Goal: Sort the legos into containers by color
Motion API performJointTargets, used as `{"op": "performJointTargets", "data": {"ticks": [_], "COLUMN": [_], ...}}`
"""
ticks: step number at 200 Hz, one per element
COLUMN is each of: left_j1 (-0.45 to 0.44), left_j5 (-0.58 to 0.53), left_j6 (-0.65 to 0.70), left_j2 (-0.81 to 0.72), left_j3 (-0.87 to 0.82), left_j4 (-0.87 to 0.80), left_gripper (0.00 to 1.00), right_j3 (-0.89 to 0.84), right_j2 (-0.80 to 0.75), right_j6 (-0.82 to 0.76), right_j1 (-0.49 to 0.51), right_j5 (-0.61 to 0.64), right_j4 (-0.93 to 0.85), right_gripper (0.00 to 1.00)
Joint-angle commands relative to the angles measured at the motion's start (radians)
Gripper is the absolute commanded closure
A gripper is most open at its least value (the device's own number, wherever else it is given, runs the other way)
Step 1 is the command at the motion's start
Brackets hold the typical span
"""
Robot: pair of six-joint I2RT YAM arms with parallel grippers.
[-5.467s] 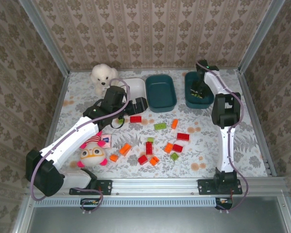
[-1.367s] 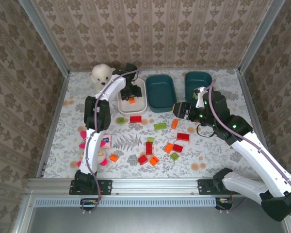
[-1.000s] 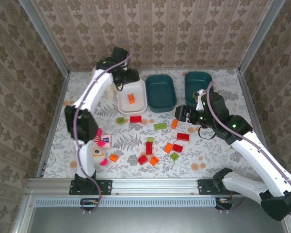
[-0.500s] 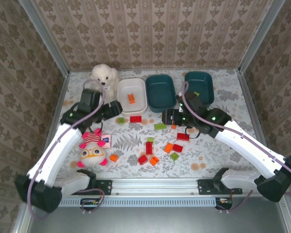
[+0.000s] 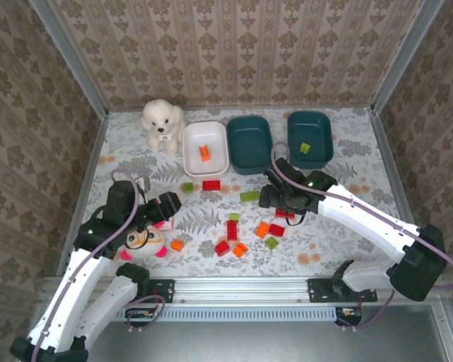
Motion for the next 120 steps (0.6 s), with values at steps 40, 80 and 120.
{"op": "performJointTargets", "data": {"ticks": [40, 80, 120], "left_j1": [-0.003, -0.008, -0.016], "left_j5": [0.049, 0.054, 0.05], "left_j6": [-0.02, -0.02, -0.029], "left_j2": [0.013, 0.044, 0.06], "left_j3": [-0.02, -0.02, -0.018], "left_j4": [0.006, 0.035, 0.053], "left_gripper": [0.17, 0.17, 0.18], "right_j3": [-0.162, -0.098, -0.048], "right_j2": [0.032, 0.226, 0.337], "right_j6": [-0.034, -0.212, -0.253], "right_j1": [-0.189, -0.223, -0.243], "right_j5": [-0.141, -0.231, -0.195], "right_j4": [0.106, 0.101, 0.042], "right_gripper": [0.16, 0.03, 0.0]}}
